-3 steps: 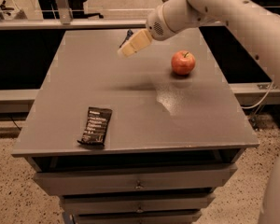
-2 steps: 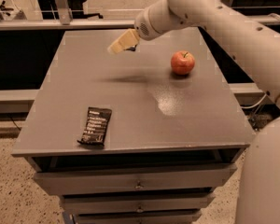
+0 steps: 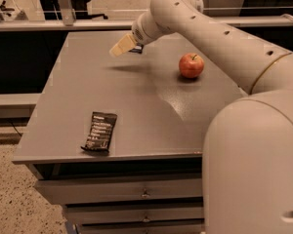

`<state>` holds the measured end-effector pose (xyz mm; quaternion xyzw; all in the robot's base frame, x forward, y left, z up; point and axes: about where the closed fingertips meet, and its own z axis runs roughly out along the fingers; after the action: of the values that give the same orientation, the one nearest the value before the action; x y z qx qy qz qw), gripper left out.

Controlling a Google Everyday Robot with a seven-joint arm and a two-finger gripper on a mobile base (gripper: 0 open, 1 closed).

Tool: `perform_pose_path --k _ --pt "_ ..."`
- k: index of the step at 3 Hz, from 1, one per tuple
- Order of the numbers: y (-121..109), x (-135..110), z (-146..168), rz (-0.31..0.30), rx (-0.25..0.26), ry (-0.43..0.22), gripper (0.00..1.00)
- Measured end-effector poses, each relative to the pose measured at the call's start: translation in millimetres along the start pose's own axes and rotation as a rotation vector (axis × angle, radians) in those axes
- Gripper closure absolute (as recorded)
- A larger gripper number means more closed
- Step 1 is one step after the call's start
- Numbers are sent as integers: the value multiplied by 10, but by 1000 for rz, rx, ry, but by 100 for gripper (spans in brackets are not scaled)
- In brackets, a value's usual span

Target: Move rxbar blueberry near rxbar chocolate

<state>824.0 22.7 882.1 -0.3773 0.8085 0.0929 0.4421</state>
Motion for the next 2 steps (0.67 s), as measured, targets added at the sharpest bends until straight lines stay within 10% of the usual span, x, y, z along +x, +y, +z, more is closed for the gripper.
perform_pose_path --k 2 --pt "-404 234 384 129 26 7 1"
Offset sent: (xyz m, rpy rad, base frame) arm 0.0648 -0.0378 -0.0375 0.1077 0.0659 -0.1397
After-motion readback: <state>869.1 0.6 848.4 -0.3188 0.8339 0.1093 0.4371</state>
